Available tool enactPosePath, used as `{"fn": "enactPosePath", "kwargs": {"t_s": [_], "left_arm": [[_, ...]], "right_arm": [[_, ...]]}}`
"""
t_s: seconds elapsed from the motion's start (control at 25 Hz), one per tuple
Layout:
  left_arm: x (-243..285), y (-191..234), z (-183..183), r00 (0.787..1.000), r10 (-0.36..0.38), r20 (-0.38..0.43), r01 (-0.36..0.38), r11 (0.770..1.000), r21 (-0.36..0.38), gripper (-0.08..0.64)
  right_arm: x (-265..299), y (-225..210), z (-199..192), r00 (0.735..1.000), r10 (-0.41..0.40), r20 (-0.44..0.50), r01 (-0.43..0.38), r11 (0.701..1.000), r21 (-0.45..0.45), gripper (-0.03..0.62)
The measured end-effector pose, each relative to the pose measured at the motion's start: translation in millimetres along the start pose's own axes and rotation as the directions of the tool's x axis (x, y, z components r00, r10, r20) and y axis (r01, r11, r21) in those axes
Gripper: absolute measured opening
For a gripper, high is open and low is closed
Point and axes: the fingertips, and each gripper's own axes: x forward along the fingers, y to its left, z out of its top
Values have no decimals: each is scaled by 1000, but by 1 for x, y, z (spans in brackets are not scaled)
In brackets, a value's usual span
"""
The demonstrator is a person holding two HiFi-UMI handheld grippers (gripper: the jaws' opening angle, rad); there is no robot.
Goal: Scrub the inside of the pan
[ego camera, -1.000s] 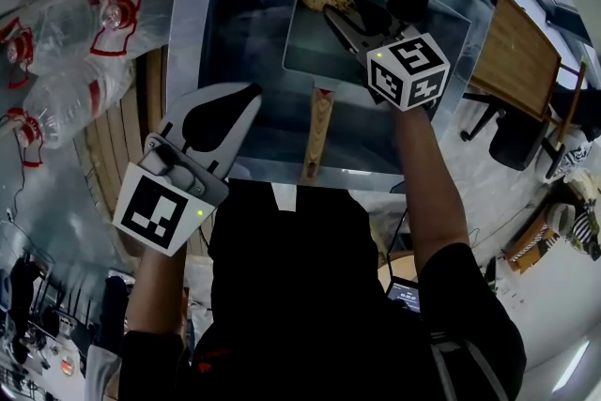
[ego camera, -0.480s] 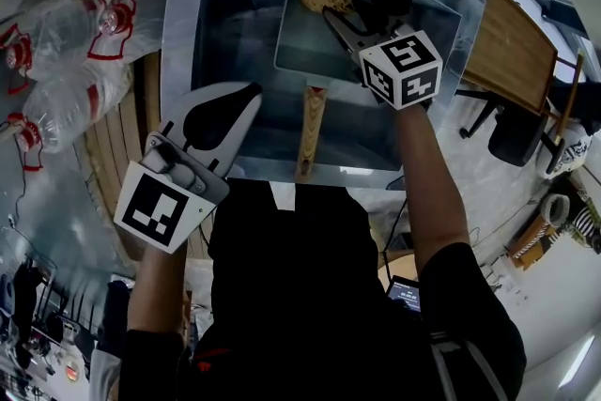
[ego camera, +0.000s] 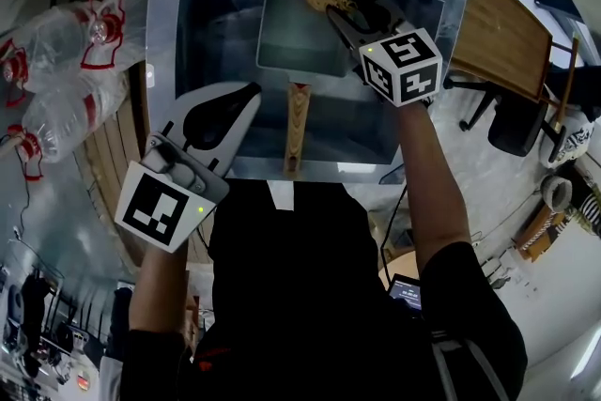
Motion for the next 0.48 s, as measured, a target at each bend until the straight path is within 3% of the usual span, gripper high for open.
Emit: {"fn": "enactPosePath", "kwargs": {"t_s": [0.48], "left_arm": [[-6, -2, -1, 1000, 6, 9, -6, 1000, 1, 18]], "right_arm": [[-9, -2, -8, 1000, -20, -18, 21, 1000, 15, 161]]}}
